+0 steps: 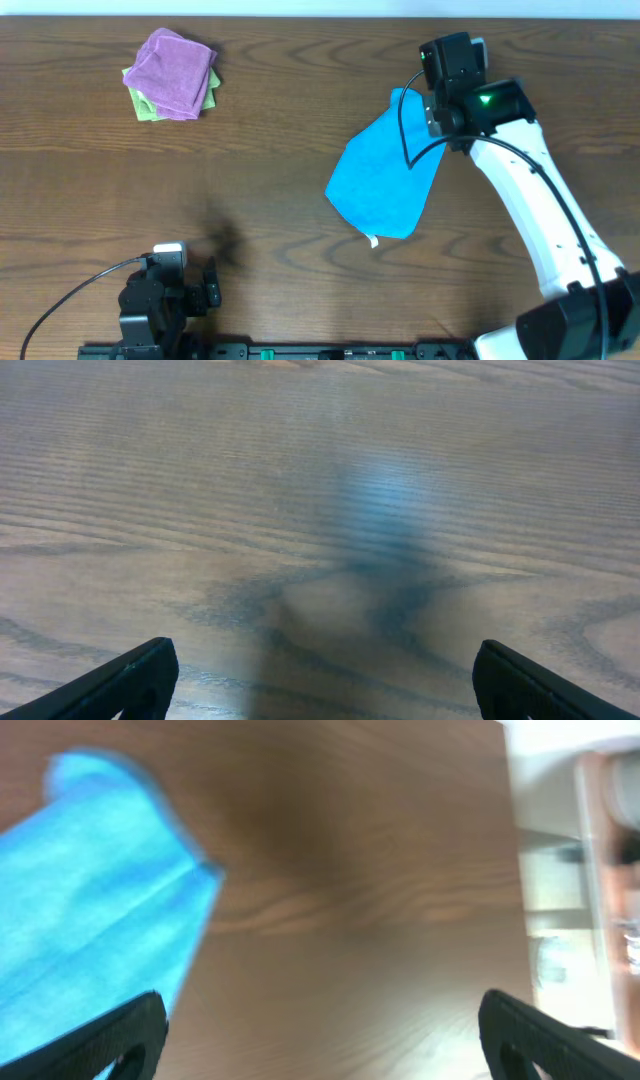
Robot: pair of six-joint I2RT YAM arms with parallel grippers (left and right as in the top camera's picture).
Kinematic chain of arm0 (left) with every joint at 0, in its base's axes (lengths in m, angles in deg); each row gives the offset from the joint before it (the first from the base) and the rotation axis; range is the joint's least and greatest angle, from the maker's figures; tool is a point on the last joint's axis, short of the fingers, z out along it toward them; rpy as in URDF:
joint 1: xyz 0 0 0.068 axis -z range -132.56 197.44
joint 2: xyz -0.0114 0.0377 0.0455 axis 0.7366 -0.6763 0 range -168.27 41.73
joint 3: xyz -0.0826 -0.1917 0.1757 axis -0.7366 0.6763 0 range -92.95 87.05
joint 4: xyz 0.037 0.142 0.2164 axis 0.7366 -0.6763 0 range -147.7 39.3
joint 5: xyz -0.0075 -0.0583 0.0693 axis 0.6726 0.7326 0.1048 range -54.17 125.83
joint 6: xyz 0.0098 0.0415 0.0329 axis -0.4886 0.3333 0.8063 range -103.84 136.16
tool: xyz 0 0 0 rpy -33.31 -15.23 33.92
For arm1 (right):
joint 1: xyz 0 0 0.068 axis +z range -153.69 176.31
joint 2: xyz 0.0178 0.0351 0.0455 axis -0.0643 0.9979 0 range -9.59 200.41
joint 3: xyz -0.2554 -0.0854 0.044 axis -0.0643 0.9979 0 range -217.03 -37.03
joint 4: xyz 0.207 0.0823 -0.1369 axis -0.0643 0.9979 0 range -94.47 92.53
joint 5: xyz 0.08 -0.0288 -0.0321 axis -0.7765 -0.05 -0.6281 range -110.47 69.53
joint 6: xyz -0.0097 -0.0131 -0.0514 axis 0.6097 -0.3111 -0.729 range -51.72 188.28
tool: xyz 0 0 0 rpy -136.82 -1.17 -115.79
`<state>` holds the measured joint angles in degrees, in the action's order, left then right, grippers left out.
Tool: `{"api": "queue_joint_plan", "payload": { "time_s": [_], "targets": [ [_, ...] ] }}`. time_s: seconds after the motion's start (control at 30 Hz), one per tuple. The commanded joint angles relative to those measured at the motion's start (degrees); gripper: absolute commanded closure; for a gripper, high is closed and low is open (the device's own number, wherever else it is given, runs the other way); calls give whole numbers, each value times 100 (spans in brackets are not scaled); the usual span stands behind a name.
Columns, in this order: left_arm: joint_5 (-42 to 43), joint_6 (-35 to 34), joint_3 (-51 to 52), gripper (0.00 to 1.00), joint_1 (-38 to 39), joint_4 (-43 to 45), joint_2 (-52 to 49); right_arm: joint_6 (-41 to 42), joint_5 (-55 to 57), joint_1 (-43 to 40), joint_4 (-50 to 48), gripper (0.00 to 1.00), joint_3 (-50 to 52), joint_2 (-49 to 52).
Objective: Fold the cloth
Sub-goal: 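Carry the blue cloth toward table center and drag it flat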
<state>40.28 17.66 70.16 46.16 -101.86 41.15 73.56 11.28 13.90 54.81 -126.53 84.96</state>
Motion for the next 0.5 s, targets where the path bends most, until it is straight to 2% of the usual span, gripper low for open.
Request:
{"api": "queue_joint_plan", "payload": {
  "time_s": [0.0, 0.07, 0.13, 0.33, 0.47],
  "targets": [
    [-83, 22, 79, 5, 22, -315, 37, -522, -2559, 44, 219, 1, -33, -155],
    [-83, 22, 79, 4, 22, -315, 37, -964, -3845, 63, 343, 1, 83, -151],
    [-83, 22, 79, 5, 22, -315, 37, -1231, -4363, 133, 428, 1, 225, -151],
    [-83, 22, 79, 5, 22, -315, 37, -1569, -4489, 518, 76, 1, 940, -129],
    [-83, 22, 79, 5, 22, -315, 37, -1569, -4478, 883, -518, 7, 1266, -26]
  ]
}}
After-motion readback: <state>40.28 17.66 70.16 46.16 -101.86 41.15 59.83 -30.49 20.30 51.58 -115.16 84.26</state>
